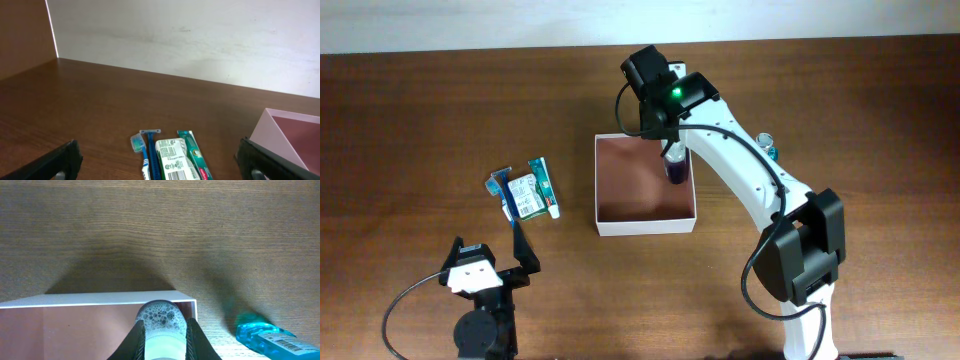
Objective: Pack container
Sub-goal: 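Lower the pump bottle into the box and open the right gripper, then raise the right gripper and move it over the blue Listerine bottle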
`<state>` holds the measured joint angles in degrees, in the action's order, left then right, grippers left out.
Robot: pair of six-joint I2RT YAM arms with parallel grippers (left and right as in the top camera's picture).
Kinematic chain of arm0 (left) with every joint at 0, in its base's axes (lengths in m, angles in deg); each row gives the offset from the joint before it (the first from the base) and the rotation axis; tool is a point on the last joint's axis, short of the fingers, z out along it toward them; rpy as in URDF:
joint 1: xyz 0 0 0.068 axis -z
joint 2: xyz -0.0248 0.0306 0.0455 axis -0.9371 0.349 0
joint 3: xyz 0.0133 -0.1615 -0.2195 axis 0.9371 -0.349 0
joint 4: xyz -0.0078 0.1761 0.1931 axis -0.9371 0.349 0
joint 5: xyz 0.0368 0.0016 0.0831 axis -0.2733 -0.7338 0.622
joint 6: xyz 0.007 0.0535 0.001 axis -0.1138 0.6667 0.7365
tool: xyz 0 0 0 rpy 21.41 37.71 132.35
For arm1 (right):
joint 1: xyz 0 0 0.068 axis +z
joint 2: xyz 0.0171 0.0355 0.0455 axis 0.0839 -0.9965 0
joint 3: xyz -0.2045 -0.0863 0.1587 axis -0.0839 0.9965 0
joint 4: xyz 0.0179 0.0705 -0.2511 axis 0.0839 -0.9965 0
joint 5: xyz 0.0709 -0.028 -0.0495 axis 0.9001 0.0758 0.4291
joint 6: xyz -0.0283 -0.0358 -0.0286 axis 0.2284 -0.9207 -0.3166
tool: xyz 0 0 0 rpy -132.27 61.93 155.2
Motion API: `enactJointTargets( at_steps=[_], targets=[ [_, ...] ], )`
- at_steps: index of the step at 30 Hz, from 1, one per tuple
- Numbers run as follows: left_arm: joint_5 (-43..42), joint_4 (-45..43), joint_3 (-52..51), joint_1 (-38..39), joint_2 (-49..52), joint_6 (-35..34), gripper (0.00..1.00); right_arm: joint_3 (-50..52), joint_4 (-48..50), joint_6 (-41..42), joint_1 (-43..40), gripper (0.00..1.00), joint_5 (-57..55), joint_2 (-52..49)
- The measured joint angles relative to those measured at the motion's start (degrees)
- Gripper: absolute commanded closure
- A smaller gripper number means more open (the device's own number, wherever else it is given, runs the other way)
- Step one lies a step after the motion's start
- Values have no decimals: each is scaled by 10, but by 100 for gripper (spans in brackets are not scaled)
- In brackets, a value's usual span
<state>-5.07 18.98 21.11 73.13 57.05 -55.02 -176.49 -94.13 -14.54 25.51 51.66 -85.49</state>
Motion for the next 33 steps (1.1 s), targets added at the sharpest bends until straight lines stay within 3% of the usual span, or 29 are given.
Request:
enactJointTargets(
  at_steps=[4,11,22,33],
  targets=[
    [0,0,0,0,0,0,1,3,-10,0,0,60,-4,0],
    [0,0,0,0,0,0,1,3,-11,0,0,57,-8,0],
    [0,0,0,0,0,0,1,-4,-25,-35,0,43,-8,0],
    [0,0,0,0,0,0,1,-159,-151,-54,-6,39,-9,58]
  ],
)
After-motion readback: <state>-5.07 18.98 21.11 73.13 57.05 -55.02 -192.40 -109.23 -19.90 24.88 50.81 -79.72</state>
